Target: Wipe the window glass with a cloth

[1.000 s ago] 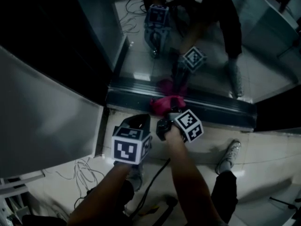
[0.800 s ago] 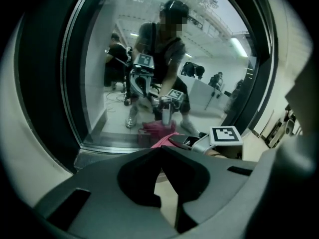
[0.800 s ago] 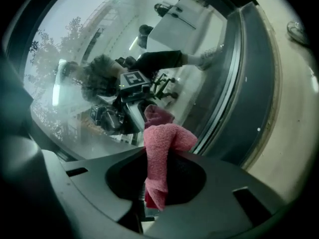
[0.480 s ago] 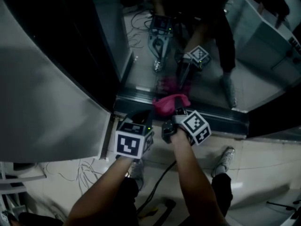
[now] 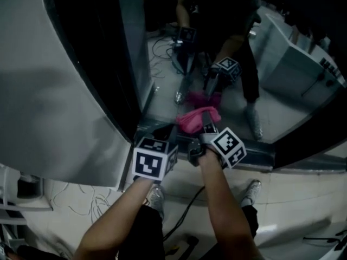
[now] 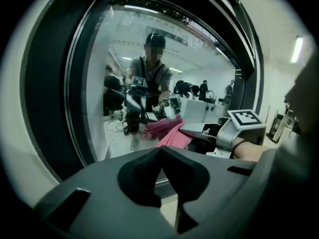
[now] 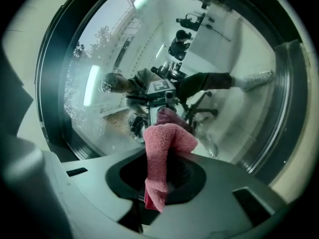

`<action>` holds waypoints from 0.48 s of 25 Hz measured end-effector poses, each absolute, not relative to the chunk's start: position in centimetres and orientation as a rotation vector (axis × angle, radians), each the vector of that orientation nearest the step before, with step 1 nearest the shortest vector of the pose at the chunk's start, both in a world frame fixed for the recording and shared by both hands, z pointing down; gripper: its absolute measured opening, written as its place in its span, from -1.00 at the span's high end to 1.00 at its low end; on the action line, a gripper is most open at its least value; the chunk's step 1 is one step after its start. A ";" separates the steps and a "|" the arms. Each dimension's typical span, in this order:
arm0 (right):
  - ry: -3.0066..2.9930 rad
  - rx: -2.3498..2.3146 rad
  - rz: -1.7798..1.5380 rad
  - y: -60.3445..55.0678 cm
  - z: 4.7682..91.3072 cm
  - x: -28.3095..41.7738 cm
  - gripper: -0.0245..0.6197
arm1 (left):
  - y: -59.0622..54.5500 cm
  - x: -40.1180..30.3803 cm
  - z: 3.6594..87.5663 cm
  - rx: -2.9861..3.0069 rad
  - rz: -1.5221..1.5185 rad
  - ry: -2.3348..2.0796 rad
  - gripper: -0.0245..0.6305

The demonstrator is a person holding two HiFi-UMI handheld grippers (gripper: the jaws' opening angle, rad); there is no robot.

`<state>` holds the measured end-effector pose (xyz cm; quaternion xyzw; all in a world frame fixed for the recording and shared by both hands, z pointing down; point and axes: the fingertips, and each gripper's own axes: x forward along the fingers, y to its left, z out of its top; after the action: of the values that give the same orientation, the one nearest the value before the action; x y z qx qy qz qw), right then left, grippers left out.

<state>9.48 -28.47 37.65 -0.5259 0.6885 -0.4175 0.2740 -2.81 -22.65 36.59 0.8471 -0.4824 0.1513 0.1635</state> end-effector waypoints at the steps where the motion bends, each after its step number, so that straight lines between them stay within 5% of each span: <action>1: 1.855 -1.408 -1.109 -28.4 36.6 9.5 0.74 | -22.7 -2.9 35.9 2.424 0.430 -1.385 0.93; 12: 1.902 -1.346 -0.943 -29.2 25.4 9.8 0.74 | -23.9 -2.6 27.3 2.522 0.333 -1.449 0.93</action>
<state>9.83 -29.22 25.40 -0.5093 0.7196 -0.3569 0.3090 -2.60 -23.91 27.33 0.8565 -0.4921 0.1132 0.1067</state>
